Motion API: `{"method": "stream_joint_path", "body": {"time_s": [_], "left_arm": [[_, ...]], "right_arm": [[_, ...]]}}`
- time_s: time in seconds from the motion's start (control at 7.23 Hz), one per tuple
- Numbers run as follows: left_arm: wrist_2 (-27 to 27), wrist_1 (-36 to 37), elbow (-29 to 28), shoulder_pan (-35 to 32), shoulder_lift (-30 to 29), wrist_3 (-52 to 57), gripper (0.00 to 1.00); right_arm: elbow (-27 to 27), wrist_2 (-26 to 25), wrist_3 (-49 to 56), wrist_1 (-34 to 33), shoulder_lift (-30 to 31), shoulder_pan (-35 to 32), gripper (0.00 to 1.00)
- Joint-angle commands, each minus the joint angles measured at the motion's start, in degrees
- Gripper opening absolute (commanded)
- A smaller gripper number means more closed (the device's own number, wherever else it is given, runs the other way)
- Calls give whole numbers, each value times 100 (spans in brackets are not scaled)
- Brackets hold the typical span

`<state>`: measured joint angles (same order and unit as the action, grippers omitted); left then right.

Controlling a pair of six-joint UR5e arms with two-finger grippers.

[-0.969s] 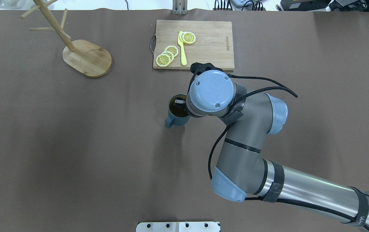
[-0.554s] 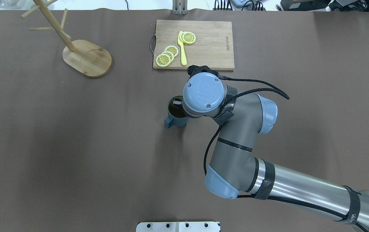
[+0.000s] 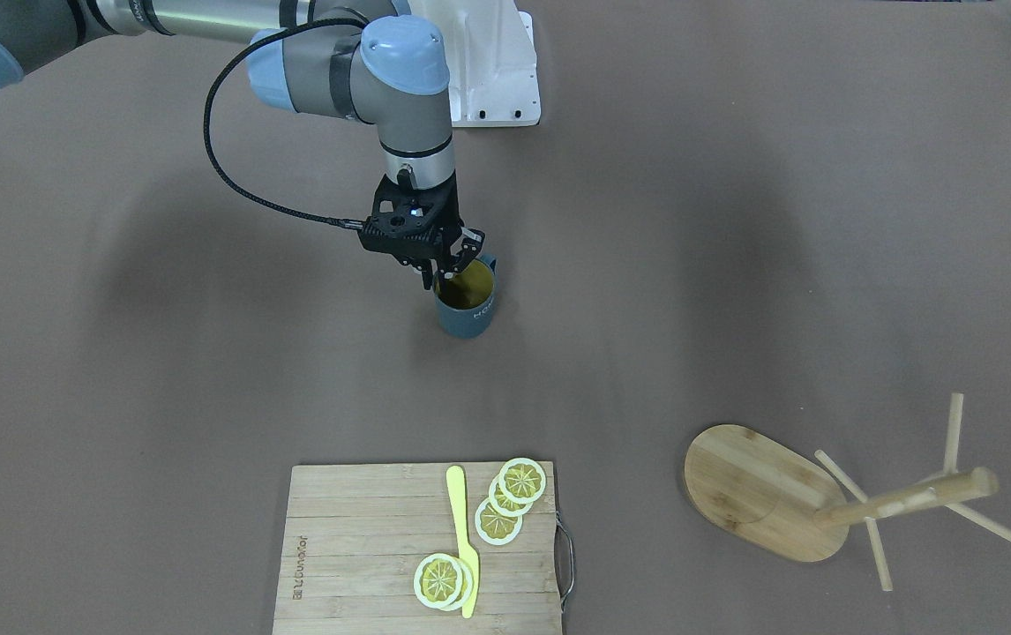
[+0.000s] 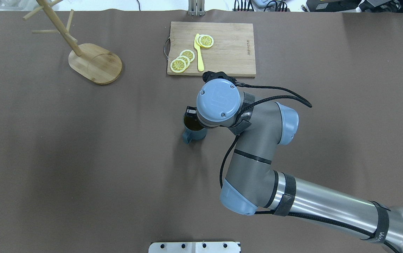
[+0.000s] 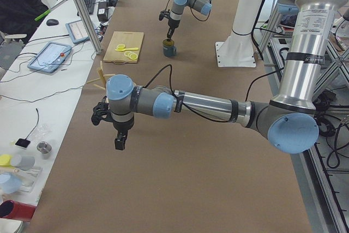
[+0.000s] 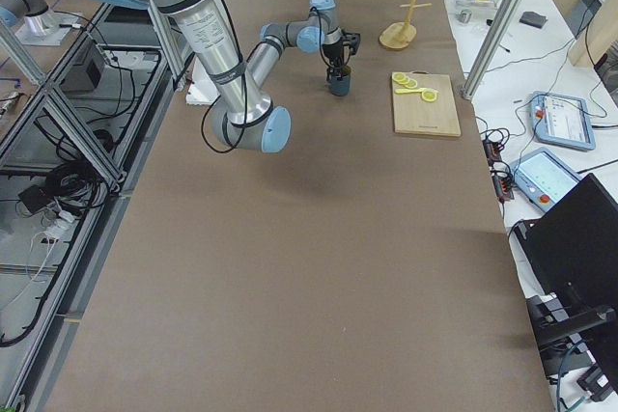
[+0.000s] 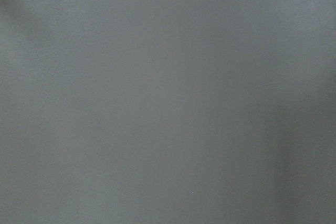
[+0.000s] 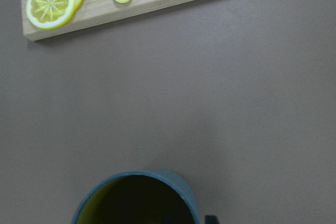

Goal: Hang cup on storage rack
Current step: 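Carry the teal mug with the right gripper and lower it onto the table center, then open the right gripper and lift away while the left arm reaches toward the mug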

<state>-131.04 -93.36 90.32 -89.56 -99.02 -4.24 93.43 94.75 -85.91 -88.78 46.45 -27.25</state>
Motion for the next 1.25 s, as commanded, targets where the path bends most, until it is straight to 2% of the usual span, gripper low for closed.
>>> {"method": "stream_joint_path", "body": {"time_s": [0.0, 0.28, 0.42, 0.55, 0.69, 0.83, 0.97, 1.11], "left_arm": [[-9, -7, 91, 0, -99, 19, 98], [-454, 46, 571, 88, 39, -51, 98], [-501, 55, 1140, 366, 128, -782, 97], [-484, 64, 1903, 987, 303, -1799, 98], [-475, 29, 2389, 1506, 330, -2653, 97], [-466, 29, 2951, 1990, 322, -3375, 97], [-344, 11, 3339, 2561, 165, -4096, 98], [179, 20, 3352, 3210, -341, -4233, 98]], "right_arm": [[78, 26, -14, 71, -83, -26, 100], [315, 297, -5, 142, -22, -289, 100], [403, 438, 12, 142, 39, -490, 100], [482, 1048, 82, 142, 214, -953, 100], [492, 1803, 170, 133, 424, -1471, 100], [631, 2089, 693, 142, 783, -1851, 100], [841, 2126, 1185, 133, 1230, -2081, 100], [809, 2370, 1704, 107, 1487, -2466, 100]]}}
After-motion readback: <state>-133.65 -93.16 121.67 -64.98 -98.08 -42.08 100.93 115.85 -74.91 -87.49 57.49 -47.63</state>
